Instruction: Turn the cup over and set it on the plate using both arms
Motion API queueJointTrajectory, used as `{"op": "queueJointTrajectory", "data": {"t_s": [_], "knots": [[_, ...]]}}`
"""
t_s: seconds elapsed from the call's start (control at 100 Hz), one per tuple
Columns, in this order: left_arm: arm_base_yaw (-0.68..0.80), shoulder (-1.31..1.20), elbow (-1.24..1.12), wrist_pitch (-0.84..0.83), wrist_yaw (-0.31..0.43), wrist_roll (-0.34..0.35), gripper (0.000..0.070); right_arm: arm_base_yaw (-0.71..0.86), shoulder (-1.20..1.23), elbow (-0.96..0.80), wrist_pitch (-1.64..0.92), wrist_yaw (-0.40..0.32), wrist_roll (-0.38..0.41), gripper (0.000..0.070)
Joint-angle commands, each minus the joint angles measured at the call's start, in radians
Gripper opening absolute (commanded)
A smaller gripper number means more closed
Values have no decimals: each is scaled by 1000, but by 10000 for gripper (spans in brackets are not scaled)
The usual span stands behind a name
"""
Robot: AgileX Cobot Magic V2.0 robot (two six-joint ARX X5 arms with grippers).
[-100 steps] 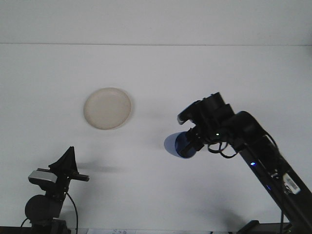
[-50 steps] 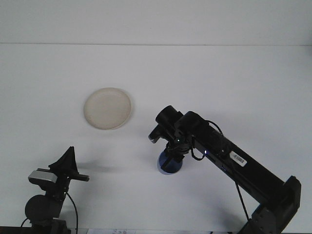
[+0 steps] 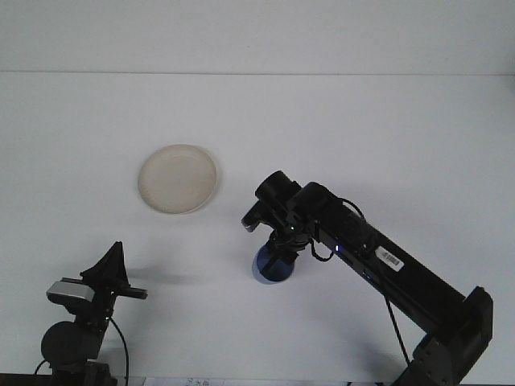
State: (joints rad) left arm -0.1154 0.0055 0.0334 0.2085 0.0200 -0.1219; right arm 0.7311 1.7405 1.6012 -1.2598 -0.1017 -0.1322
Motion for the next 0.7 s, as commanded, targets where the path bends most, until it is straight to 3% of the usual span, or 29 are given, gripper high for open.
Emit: {"op": "queueJointTrajectory", "data": {"t_s": [0.0,0.34,0.44,0.57,0.69], "knots": [[-1,-1,-19,9,-3,-3,13,9,42,24,-6,-7,-19,0],[-1,-1,-19,9,-3,-3,13,15,61,24,-24,-6,-34,26],[-1,-1,-19,9,-3,-3,13,15,61,24,-23,-6,-34,90],[-1,-1,-19,9,-4,-3,13,15,61,24,-20,-6,-34,123],[-1,-1,-19,9,-3,-3,13,15,61,24,-20,-5,-34,235]]}}
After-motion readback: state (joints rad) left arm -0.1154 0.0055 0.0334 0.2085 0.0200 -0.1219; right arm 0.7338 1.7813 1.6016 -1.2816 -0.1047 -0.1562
